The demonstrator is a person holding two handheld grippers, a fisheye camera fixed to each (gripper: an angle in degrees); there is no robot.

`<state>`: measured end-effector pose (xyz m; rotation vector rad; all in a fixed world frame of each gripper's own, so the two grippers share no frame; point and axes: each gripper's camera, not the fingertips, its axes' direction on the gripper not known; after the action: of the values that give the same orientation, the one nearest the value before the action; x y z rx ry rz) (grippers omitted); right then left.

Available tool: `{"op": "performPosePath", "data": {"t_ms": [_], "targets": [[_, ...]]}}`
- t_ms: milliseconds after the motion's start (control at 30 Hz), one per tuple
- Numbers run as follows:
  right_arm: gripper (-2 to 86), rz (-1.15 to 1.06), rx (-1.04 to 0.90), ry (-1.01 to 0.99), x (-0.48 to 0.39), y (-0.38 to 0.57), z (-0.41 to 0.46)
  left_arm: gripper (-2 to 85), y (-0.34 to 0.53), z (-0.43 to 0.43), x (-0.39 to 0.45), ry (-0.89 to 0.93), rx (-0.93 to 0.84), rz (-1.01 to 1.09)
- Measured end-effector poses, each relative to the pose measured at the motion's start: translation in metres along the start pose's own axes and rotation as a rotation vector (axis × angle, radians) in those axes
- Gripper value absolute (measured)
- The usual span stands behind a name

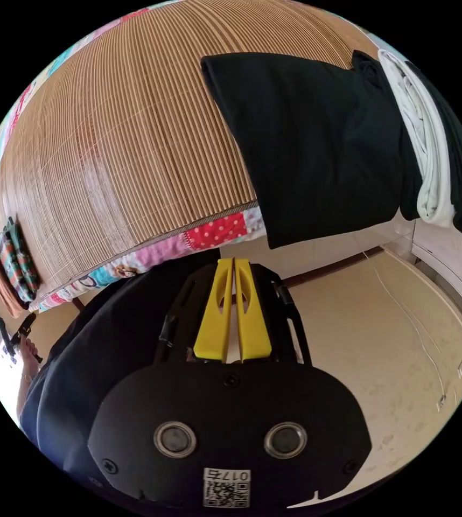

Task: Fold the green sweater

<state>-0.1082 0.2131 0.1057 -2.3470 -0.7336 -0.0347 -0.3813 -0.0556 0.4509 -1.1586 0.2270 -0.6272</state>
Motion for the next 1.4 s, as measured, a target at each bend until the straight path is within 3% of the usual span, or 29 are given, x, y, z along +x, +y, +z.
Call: {"op": "performPosePath", "data": {"t_ms": [100,167,300,500,667,767,933,1000,1167,1400], "targets": [[0.3,0.018,0.023,-0.009,0.002,0.02,-0.003,12.7,-0.026,-0.029,-0.002,-0.031,0.166,0.002],[0.3,0.052,0.041,-0.022,0.008,0.039,-0.004,13.5,-0.046,-0.026,-0.005,0.032,0.158,0.021],[0.3,0.104,0.082,-0.069,0.02,0.078,-0.003,14.5,-0.057,-0.001,-0.012,-0.098,0.184,-0.013],[0.3,0.255,0.139,-0.105,0.05,0.15,0.019,16.9,-0.05,0.056,-0.013,-0.103,0.123,0.027],[0.3,0.341,0.243,-0.183,0.072,0.191,0.034,12.6,-0.014,0.074,-0.013,-0.16,0.157,-0.014],[0.3,0.302,0.284,-0.173,0.073,0.191,0.039,8.3,0.021,0.069,-0.057,0.049,0.218,-0.091],[0.2,0.261,0.424,-0.228,0.078,0.188,0.04,7.6,0.12,0.064,-0.183,0.75,0.45,-0.104],[0.2,0.253,0.486,-0.279,0.084,0.189,0.04,7.1,0.158,0.052,-0.22,0.882,0.56,-0.06],[0.3,0.113,0.679,-0.455,0.104,0.186,0.034,6.4,0.246,-0.004,-0.256,0.987,0.789,0.272],[0.6,-0.145,0.926,-0.769,0.129,0.191,0.015,6.3,0.354,-0.063,-0.216,1.316,1.101,0.965]]}}
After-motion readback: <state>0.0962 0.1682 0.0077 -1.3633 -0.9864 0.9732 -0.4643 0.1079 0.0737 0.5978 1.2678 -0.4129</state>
